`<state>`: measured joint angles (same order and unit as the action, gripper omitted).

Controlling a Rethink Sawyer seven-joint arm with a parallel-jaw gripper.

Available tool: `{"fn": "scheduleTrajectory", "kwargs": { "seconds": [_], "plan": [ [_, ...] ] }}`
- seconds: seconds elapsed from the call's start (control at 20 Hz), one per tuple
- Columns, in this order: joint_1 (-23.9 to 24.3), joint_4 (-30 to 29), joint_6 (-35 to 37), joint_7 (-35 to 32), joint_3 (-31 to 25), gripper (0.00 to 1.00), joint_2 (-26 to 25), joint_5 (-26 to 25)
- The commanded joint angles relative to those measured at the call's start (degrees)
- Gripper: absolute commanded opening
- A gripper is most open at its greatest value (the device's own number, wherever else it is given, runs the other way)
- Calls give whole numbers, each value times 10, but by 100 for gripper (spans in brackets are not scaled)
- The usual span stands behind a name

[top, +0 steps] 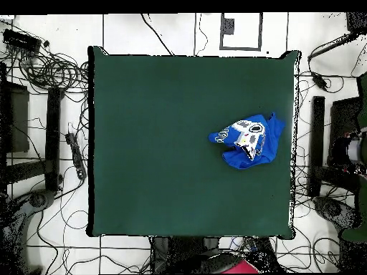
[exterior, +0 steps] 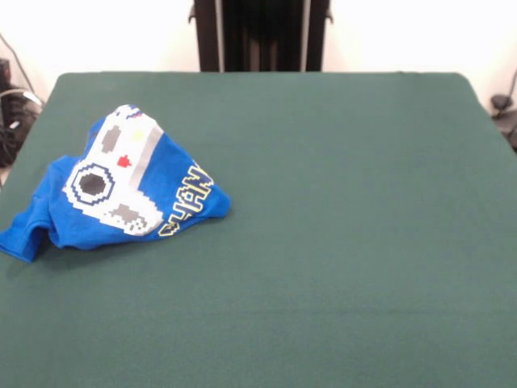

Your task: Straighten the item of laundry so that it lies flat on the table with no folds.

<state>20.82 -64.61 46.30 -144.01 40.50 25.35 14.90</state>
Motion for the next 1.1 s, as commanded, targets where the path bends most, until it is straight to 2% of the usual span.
{"fn": "scheduleTrajectory", "kwargs": {
  "seconds": [0.05,0.2,0.25,0.4,0.6,0.8,1.1],
  "plan": [
    [20,-77,-2,196,-124,0,46,-77],
    [24,-85,-15,186,-140,0,55,-86],
    [12,-90,-11,169,-137,0,61,-91],
    [13,-90,-9,143,-153,0,66,-104],
    [2,-81,-19,88,-144,0,58,-126],
    [-1,-87,-40,67,-149,0,62,-138],
    [-4,-80,-26,50,-153,0,62,-148]
  ]
}}
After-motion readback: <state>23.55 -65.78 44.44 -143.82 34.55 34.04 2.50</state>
